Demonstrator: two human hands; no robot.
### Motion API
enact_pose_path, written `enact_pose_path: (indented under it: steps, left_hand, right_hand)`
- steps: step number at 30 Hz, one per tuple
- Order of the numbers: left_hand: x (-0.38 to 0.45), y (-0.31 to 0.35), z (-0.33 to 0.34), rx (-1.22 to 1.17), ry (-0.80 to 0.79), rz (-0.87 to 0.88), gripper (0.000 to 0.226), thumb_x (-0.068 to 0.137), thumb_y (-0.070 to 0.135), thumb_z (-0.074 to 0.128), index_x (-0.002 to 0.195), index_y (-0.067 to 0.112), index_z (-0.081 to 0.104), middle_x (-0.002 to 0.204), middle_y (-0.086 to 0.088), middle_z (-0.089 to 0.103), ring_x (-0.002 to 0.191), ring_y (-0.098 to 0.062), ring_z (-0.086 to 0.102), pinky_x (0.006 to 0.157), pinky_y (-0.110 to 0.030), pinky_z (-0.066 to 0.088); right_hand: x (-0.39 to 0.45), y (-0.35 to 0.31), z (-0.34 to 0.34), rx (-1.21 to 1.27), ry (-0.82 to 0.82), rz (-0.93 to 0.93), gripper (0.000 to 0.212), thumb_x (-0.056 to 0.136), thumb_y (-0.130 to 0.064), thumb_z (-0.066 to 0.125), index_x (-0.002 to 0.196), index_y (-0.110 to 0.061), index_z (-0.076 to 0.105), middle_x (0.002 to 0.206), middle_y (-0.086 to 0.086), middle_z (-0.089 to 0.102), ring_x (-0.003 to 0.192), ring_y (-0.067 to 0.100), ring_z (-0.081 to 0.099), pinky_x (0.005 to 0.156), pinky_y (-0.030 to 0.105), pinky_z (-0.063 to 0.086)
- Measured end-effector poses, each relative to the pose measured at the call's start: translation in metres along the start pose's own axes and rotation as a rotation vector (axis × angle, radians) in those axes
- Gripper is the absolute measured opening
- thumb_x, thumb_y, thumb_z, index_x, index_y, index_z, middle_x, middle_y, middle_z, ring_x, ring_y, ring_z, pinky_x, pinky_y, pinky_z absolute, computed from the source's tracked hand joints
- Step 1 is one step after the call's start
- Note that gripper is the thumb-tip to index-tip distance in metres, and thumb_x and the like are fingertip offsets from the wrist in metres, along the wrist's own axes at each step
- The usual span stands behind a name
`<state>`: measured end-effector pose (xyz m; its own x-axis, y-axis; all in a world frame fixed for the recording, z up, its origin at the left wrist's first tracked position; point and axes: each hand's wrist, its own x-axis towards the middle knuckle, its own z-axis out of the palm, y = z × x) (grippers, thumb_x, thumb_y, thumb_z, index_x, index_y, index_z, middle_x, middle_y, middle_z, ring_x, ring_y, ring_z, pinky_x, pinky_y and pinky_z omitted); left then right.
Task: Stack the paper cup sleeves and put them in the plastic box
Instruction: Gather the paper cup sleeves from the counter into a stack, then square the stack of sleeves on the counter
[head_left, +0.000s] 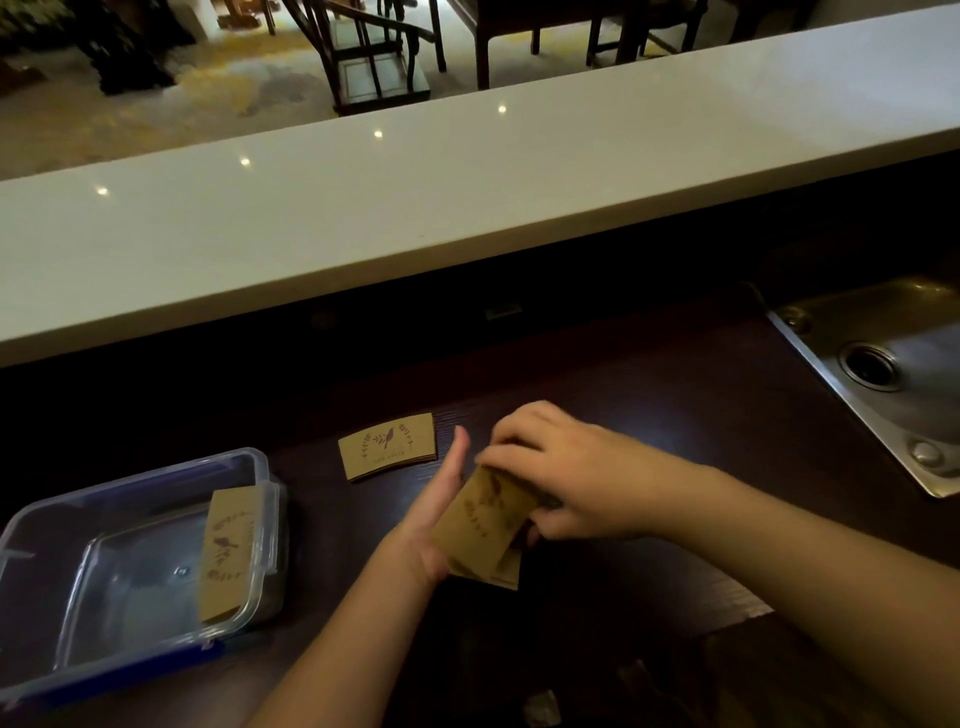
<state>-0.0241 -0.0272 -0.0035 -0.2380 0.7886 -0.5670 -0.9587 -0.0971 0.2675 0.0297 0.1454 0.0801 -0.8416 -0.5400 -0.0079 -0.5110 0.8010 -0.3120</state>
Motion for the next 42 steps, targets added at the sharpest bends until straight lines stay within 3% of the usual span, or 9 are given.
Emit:
enact_pose_path:
  steps: [6,12,17,20,24,28,31,37,42]
  left_hand:
    - [-0.002,-0.001,0.001,0.011,-0.053,0.094,0.078,0.075,0.069,0.056,0.122,0.008,0.062,0.113,-0.019,0.067,0.103,-0.031,0.065,0.086,-0.042,0.055]
    - [-0.013,0.0,-0.008,0.112,-0.037,0.129,0.048,0.074,0.048,0.071,0.103,0.009,0.072,0.095,-0.01,0.072,0.083,-0.021,0.066,0.077,-0.034,0.053]
    - [-0.034,-0.001,-0.011,0.282,-0.094,0.074,0.042,0.065,0.029,0.079,0.103,0.013,0.072,0.09,-0.014,0.071,0.073,-0.023,0.066,0.07,-0.034,0.055]
    - [-0.045,0.004,-0.015,0.317,-0.118,0.043,0.045,0.067,0.023,0.077,0.111,0.016,0.069,0.1,-0.015,0.07,0.078,-0.023,0.067,0.071,-0.035,0.056]
    - [-0.062,0.017,-0.025,0.31,-0.085,0.001,0.052,0.077,0.017,0.068,0.127,0.022,0.056,0.11,-0.016,0.066,0.097,-0.033,0.066,0.081,-0.047,0.057]
    - [-0.082,0.042,-0.027,0.958,0.443,0.245,0.055,0.074,0.036,0.076,0.124,0.028,0.054,0.117,-0.007,0.062,0.099,-0.018,0.063,0.087,-0.037,0.053]
    - [-0.089,0.057,-0.032,1.576,0.747,0.374,0.089,0.063,0.055,0.076,0.138,0.028,0.037,0.137,-0.004,0.049,0.119,-0.019,0.05,0.098,-0.033,0.044]
    - [-0.069,0.083,-0.055,2.011,0.905,0.458,0.079,0.075,0.027,0.07,0.142,0.014,0.03,0.135,-0.01,0.045,0.121,-0.03,0.041,0.098,-0.04,0.04]
    - [-0.057,0.104,-0.074,2.057,0.944,0.409,0.066,0.075,0.032,0.071,0.13,0.009,0.042,0.127,-0.012,0.05,0.116,-0.03,0.042,0.094,-0.041,0.042]
  right_hand:
    - [0.017,0.002,0.007,0.094,-0.125,0.035,0.079,0.077,-0.029,0.068,0.145,-0.028,0.029,0.147,-0.002,0.038,0.138,0.015,0.017,0.109,0.034,0.033]
    - [0.013,-0.006,0.023,0.548,-0.085,0.373,0.098,0.068,-0.058,0.065,0.148,-0.036,0.014,0.152,-0.009,0.024,0.128,0.006,0.03,0.106,0.03,0.036]
    - [0.028,-0.006,0.03,0.888,-0.061,0.503,0.072,0.078,-0.015,0.068,0.143,-0.023,0.038,0.12,-0.008,0.056,0.072,0.014,0.064,0.067,0.027,0.052]
    - [0.036,-0.009,0.036,1.062,-0.157,0.479,0.064,0.079,-0.003,0.067,0.136,-0.023,0.046,0.114,0.002,0.062,0.073,0.023,0.06,0.063,0.036,0.05]
    - [0.054,-0.013,0.046,1.317,-0.182,0.442,0.058,0.077,0.014,0.062,0.123,-0.019,0.051,0.098,0.007,0.066,0.071,0.011,0.062,0.056,0.023,0.048]
    - [0.073,-0.008,0.056,1.386,-0.01,0.64,0.052,0.074,0.013,0.065,0.117,-0.014,0.057,0.079,0.007,0.068,0.064,0.012,0.065,0.053,0.021,0.05]
    - [0.092,-0.005,0.062,1.459,0.14,0.834,0.043,0.076,0.008,0.064,0.113,-0.013,0.057,0.093,0.01,0.066,0.075,0.018,0.065,0.054,0.025,0.051]
    - [0.137,-0.001,0.079,1.418,0.223,0.959,0.032,0.076,0.0,0.068,0.101,-0.018,0.059,0.103,0.011,0.065,0.093,0.024,0.066,0.062,0.029,0.055]
    - [0.166,0.008,0.089,0.978,0.221,0.947,0.039,0.069,-0.018,0.072,0.107,-0.018,0.063,0.095,0.002,0.066,0.09,0.023,0.065,0.084,0.041,0.055]
